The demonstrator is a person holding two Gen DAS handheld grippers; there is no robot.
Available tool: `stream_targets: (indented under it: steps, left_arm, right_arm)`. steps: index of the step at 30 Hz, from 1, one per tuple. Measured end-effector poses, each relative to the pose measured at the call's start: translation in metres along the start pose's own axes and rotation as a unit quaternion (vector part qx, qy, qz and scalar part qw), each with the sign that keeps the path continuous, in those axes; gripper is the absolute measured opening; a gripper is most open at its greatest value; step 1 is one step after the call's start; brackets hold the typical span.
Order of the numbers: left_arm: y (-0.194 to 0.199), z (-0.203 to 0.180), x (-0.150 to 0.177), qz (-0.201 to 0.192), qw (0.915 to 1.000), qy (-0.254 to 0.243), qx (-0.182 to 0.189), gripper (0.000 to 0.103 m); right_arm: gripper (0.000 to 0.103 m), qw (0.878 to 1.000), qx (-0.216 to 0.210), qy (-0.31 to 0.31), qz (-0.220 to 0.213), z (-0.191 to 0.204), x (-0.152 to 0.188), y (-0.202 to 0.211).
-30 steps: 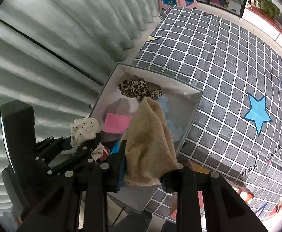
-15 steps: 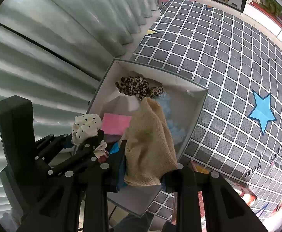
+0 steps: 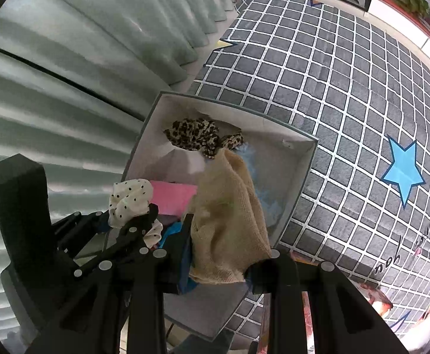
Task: Organize soft objects
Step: 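Lower the scrunchie and beige sock into the box and open both tools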
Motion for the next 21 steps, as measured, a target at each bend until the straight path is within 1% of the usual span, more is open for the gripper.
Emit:
stream_targets:
  steps: [21]
  left_arm:
    - [-0.017,-0.006,-0.011,0.017,0.9999,0.002,-0.004,0.026]
  right_arm:
    - [0.03,1.0,0.005,-0.013,0.016,-0.011,-0.008,-0.015]
Point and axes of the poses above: each gripper's, at about its wrist camera, not at the fingertips, and y roughly against the way its jaws point, z to its left, x to its underside, the point moved 3 cm from there along -y, roughly the way its jaws point, and after that the axes turned 1 degree about z, right-handed, at the moved point
